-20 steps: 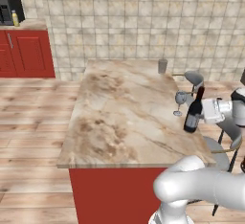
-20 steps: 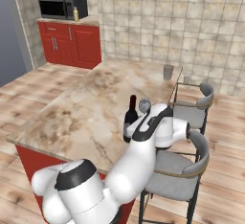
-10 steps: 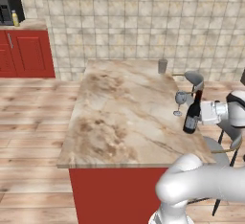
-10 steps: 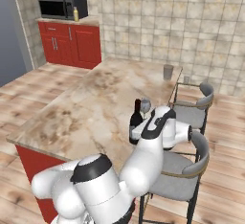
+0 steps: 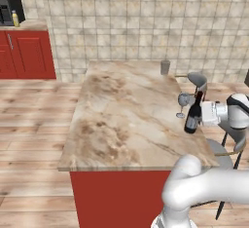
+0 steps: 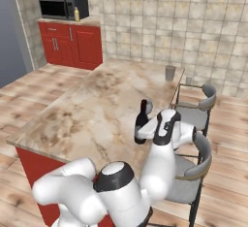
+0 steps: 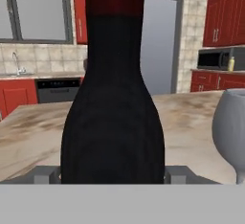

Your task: There is a wine glass and glass cup on the dining counter. Place the wine bottle next to the wine glass and the juice bottle next to the glass cup.

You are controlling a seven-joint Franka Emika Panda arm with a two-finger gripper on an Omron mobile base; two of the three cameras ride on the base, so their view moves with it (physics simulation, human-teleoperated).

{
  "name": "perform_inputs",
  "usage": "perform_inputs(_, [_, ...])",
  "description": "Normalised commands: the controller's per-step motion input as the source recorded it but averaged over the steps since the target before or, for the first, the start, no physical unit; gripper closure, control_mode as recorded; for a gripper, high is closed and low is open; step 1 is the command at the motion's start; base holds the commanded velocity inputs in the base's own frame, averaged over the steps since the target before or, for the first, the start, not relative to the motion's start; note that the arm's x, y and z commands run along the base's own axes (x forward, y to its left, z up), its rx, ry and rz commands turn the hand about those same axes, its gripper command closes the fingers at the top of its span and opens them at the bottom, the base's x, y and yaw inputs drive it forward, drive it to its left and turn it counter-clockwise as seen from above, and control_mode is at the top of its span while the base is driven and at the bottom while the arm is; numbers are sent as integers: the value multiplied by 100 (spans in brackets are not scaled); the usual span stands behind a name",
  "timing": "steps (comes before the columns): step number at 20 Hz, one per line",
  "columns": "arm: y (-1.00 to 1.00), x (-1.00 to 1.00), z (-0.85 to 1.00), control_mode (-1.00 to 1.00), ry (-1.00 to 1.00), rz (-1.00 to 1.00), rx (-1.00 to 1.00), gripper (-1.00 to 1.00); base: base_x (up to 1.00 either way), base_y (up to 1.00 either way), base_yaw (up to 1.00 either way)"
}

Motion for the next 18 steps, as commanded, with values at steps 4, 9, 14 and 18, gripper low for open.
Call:
perform_inputs(4, [-6,29,-30,-100,-8,0,0,100,0,0,0])
perform_inputs(9, [-3,23,-33,-100,-8,0,-1,100,0,0,0])
perform_inputs(14, [0,-1,-33,-100,-12,0,-3,100,0,0,0])
perform_inputs(18, [0,-3,-41,-100,-10,-3,-6,100,0,0,0])
